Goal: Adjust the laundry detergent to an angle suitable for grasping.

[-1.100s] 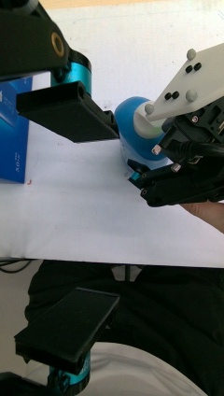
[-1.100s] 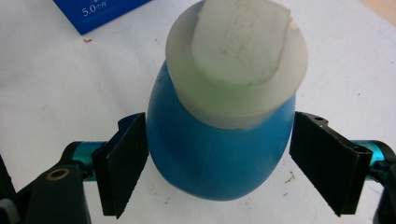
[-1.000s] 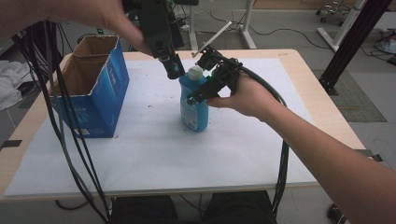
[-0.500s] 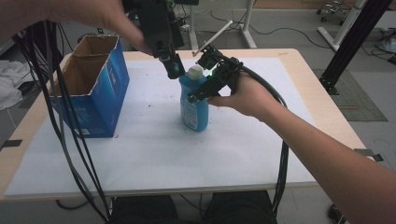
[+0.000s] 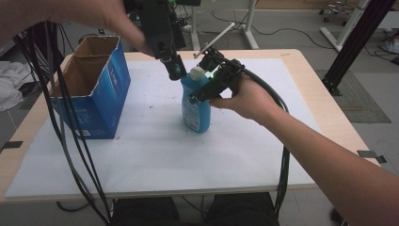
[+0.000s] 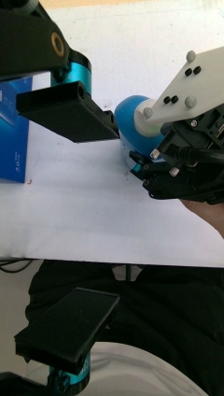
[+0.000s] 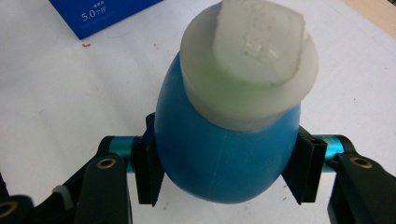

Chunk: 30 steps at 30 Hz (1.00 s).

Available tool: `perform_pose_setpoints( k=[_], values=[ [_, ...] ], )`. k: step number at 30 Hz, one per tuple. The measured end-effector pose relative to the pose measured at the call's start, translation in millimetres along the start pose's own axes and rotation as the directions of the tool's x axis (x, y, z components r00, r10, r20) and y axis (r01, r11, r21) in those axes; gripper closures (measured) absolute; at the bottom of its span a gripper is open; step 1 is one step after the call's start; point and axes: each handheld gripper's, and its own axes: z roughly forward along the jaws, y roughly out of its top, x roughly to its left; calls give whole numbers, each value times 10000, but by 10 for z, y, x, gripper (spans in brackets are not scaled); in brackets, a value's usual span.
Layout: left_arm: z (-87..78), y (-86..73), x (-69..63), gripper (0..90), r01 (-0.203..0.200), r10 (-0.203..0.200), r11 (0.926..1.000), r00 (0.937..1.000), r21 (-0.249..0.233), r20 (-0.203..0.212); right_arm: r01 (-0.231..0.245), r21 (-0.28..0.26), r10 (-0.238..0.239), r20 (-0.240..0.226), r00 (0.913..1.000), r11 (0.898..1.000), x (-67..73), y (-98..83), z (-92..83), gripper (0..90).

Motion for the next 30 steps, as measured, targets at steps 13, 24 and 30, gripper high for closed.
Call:
perform_pose_setpoints(
  k=[13,24,30],
  values=[
    [-8,-25,15,181,74,-74,10000,10000,-44,-20,784,-340,-792,-215,9966,9963,3,-25,-5,412],
    [-4,-19,31,181,15,-15,10000,10000,-29,12,1314,-1150,-1447,-1157,9827,9846,-109,-91,-126,430],
    [1,-14,28,181,14,-14,10000,10000,-6,41,1760,-1964,-2182,-2195,9509,9646,-142,-130,-182,440]
  ],
)
